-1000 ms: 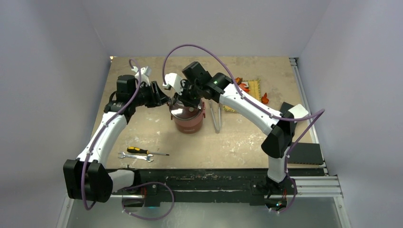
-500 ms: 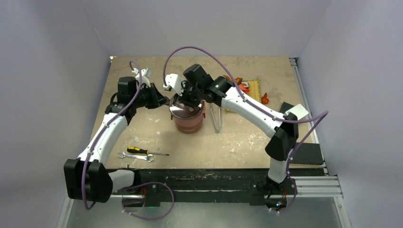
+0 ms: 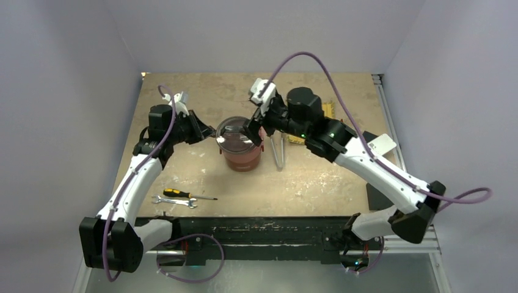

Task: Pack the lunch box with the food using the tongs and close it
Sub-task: Place the cover in the packing box.

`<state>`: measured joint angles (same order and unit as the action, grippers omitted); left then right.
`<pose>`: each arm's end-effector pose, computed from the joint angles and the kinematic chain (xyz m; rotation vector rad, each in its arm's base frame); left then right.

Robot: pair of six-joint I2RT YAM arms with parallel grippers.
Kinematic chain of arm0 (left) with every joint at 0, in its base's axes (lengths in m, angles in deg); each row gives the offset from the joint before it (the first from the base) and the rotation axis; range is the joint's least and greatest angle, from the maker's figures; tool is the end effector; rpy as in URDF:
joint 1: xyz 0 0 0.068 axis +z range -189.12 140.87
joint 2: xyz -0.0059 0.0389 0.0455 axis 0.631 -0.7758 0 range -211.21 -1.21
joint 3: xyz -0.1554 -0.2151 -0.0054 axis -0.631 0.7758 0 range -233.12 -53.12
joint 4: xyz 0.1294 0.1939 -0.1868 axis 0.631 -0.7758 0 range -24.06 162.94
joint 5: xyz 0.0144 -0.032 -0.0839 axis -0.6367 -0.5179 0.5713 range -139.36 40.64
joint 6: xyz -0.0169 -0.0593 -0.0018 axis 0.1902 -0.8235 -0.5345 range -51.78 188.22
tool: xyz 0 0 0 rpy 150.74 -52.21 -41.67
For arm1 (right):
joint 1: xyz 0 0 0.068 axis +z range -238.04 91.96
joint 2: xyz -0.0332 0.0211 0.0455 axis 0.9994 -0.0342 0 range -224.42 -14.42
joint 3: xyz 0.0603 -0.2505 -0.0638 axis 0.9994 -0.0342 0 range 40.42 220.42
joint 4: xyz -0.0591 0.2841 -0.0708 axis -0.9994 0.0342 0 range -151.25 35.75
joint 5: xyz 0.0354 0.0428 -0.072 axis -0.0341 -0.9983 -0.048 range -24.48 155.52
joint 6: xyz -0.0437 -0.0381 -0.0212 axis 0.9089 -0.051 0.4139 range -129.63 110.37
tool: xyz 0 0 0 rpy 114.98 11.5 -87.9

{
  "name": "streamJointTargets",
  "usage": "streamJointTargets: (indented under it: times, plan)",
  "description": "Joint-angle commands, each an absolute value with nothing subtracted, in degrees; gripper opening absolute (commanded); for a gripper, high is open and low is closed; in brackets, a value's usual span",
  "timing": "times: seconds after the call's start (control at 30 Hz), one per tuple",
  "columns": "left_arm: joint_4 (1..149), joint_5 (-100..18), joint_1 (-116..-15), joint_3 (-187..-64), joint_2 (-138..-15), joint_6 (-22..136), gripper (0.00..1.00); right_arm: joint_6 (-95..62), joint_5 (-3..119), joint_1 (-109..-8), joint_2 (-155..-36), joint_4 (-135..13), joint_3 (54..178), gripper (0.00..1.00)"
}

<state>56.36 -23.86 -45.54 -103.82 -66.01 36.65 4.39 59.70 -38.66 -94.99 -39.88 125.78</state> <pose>0.2971 -0.0536 0.2753 -0.1978 2.1587 -0.8585 0.2385 0.2852 0.4155 -1.0542 1.5703 0.5196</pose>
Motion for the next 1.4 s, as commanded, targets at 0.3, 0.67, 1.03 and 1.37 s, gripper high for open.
streamJointTargets:
  times: [0.3,0.67,1.03,1.37]
  plan:
    - [67.13,-29.90,-45.92,-98.42,-59.36,23.31,0.00,-21.27,57.16,-39.40,-78.97,-67.07,107.64,0.99]
    - [68.27,-34.71,-47.30,-94.41,-54.19,20.32,0.00,-42.54,75.38,-42.43,-84.93,-51.91,107.97,0.85]
    - [68.76,-33.71,-47.56,-93.99,-54.46,20.43,0.00,-43.30,78.66,-42.67,-93.63,-49.92,110.03,0.47]
    - [69.51,-32.66,-47.56,-93.90,-55.20,20.36,0.00,-43.00,79.69,-43.79,-99.39,-51.43,113.13,0.45]
